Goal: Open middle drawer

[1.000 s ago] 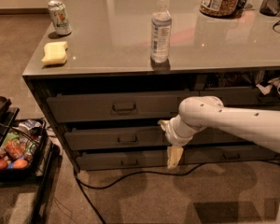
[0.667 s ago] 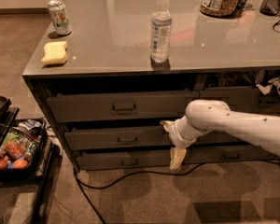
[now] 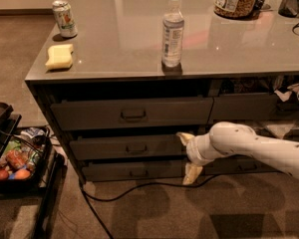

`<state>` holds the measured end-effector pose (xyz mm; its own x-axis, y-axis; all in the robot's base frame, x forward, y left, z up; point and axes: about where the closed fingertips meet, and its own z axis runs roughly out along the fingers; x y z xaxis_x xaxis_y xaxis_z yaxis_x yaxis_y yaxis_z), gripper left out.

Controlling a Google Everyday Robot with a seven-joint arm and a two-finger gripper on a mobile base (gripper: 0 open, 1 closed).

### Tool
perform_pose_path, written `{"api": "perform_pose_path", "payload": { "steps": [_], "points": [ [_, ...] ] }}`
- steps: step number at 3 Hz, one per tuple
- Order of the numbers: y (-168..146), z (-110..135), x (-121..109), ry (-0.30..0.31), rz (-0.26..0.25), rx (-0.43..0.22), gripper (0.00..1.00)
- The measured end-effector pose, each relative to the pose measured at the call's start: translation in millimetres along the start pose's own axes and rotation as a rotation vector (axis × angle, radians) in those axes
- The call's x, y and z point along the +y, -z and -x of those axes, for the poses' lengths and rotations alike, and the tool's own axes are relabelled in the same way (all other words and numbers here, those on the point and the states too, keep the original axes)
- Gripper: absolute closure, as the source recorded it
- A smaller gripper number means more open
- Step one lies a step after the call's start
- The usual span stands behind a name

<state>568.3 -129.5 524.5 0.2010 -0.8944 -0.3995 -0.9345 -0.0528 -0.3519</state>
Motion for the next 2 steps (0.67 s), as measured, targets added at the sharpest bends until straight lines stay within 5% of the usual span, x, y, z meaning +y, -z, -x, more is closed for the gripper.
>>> {"api": "perform_pose_path", "payload": {
  "steps": [2],
  "points": [
    [-9.7,-6.4,3.0,-0.017,0.007,-0.061,0.00]
  ]
}}
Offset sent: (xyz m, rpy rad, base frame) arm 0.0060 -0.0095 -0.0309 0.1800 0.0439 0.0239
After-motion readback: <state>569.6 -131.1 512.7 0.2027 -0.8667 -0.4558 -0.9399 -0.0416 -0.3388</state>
